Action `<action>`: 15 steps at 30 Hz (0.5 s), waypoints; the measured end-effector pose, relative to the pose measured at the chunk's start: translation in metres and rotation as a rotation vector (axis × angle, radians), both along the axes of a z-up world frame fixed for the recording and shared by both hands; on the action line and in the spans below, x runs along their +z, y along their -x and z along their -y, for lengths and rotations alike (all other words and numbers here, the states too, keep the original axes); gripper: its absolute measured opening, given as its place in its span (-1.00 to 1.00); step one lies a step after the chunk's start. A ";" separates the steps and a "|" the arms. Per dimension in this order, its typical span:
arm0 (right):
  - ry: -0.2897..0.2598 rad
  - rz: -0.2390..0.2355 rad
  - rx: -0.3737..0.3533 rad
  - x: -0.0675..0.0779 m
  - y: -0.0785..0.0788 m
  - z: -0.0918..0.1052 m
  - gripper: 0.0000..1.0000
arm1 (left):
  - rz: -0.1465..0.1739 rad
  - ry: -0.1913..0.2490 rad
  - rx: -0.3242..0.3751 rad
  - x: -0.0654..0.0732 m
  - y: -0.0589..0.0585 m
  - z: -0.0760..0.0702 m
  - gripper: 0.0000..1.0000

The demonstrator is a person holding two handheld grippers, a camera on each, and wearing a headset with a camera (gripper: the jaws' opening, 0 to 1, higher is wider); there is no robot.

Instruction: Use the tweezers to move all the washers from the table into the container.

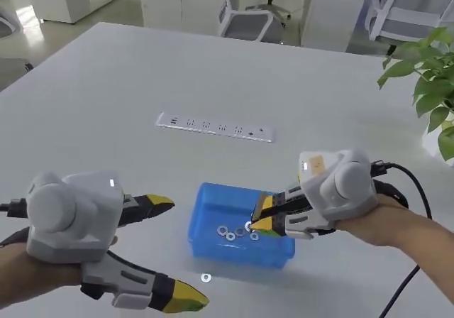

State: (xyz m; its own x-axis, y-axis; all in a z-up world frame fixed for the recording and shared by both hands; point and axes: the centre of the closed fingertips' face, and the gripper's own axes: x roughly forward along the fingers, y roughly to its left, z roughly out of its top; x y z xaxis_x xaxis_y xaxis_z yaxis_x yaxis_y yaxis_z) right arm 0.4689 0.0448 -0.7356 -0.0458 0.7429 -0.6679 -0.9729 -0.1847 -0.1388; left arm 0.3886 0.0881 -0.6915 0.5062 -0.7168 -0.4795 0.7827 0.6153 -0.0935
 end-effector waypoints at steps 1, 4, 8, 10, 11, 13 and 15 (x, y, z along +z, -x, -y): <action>0.001 0.002 -0.001 -0.001 -0.001 0.000 -0.84 | 0.001 -0.001 -0.001 0.000 -0.001 0.000 0.98; -0.001 -0.003 -0.007 -0.005 -0.004 -0.001 -0.84 | 0.004 -0.004 0.000 0.000 -0.005 0.000 0.98; 0.001 -0.012 -0.009 -0.010 -0.004 -0.001 -0.84 | 0.019 0.008 0.011 0.005 -0.013 -0.001 0.98; 0.002 -0.017 -0.011 -0.014 -0.005 -0.001 -0.84 | 0.027 0.014 0.019 0.008 -0.018 -0.001 0.98; 0.003 -0.018 -0.010 -0.015 -0.005 -0.001 -0.84 | 0.036 0.014 0.019 0.009 -0.020 0.000 0.98; 0.005 -0.024 -0.012 -0.017 -0.005 -0.002 -0.84 | 0.039 0.015 0.018 0.010 -0.024 0.001 0.97; 0.006 -0.028 -0.011 -0.019 -0.004 -0.002 -0.84 | 0.037 0.011 0.012 0.010 -0.028 0.002 0.96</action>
State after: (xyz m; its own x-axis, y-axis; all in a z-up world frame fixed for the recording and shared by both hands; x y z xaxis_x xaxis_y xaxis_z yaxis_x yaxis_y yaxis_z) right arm 0.4734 0.0466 -0.7550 -0.0560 0.7391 -0.6713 -0.9784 -0.1745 -0.1106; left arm 0.4163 0.0858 -0.6818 0.5324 -0.7158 -0.4518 0.7782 0.6239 -0.0713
